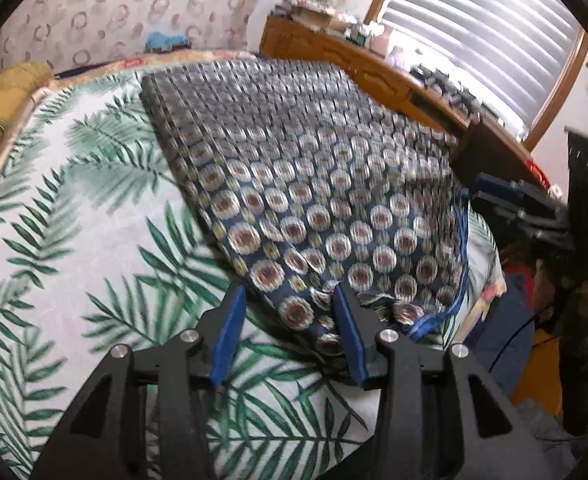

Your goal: Fold small clothes

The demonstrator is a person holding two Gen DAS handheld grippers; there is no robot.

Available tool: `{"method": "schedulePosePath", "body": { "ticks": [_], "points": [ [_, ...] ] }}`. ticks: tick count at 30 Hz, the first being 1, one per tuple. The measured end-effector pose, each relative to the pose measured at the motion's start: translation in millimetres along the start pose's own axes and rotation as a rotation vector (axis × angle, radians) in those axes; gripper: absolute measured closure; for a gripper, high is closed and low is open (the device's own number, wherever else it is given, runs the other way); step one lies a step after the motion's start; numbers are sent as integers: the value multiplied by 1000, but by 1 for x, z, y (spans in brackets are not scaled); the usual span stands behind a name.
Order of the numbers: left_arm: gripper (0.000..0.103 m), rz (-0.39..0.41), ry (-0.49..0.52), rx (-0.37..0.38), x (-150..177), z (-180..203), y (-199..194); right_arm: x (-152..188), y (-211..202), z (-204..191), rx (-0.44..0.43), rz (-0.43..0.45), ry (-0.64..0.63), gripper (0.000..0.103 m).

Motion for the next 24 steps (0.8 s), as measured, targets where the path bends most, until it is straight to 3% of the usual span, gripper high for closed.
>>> {"method": "schedulePosePath", "body": {
  "ticks": [4,8,11,15,20,24],
  "points": [
    [60,2,1,44,6,10,-4,2,-1,-10,-24,-6,-19,43],
    [103,4,-20,140,-1,16,-6,5,-3,-22,-58,-10,-35,41],
    [103,74,-33,171,-32,13,-22,3,-7,-29,-91,-7,-38,39],
    [103,152,14,127,-86,13,-41,-3,-14,-40,-122,17,-52,37],
    [103,185,11,112,-135,2,-39,-5,-13,-45,-139,17,-85,37],
    [103,185,-12,82,-153,-17,-25,0,17,-39,-93,-25,-123,36]
  ]
}}
Point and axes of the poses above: each gripper's, at about its wrist camera, not at the fingertips, and y roughly the way its jaws point, z to its right, x to its underside, the point moved 5 cm from there along y, roughly the way its jaws point, and after that the axes turned 14 degrees about y, right-handed, at the moved point
